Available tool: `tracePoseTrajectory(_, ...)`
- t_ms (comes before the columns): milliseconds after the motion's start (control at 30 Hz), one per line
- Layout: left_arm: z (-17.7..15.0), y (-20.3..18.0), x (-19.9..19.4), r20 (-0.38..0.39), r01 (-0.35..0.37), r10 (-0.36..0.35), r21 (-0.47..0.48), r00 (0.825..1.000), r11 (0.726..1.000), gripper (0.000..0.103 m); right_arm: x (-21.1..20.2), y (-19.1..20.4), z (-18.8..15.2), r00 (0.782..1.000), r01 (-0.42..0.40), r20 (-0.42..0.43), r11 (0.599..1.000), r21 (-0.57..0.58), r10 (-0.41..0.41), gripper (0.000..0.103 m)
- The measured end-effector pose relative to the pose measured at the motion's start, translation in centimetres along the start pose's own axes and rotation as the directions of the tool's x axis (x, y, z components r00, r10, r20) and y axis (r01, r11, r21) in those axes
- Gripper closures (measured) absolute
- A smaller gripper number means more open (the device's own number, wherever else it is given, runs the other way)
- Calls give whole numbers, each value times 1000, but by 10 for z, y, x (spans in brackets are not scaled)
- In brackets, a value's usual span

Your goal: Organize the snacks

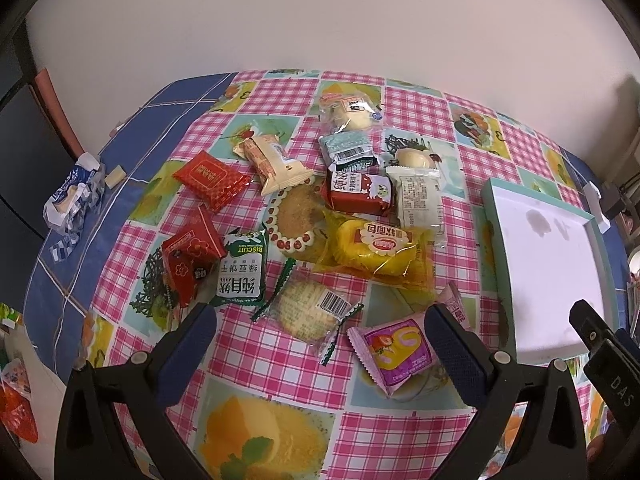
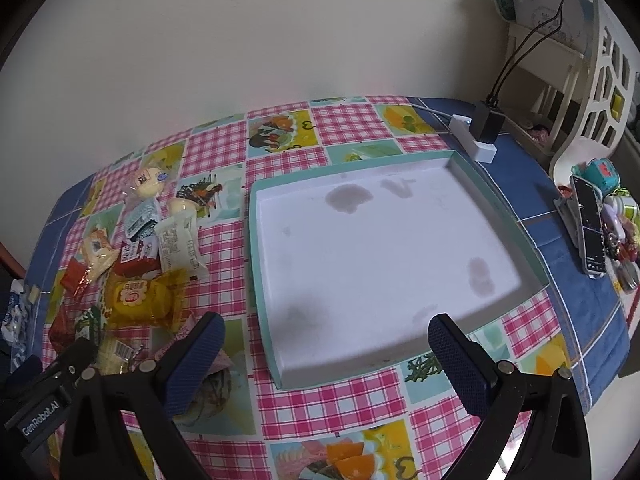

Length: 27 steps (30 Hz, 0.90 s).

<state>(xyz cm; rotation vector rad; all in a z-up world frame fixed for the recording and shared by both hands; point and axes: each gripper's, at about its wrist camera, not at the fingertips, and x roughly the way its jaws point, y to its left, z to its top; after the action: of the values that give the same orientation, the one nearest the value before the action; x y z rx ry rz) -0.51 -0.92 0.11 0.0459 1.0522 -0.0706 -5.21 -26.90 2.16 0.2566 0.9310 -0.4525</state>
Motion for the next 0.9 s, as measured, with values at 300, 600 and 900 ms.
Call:
tracePoseTrajectory(300, -1, 5, 4, -27, -8, 7, -33, 1000, 999, 0, 2, 2, -1, 1000, 3, -14, 1000, -25, -3, 0)
tracePoseTrajectory(600, -1, 8, 8, -50, -6, 4, -50, 999, 999, 0, 8, 5, -3, 999, 4, -50, 999, -36, -6, 0)
tracePoseTrajectory(900, -2, 8, 11, -73, -12, 9, -52, 997, 999, 0, 11, 6, -4, 997, 7, -72, 999, -45, -11, 0)
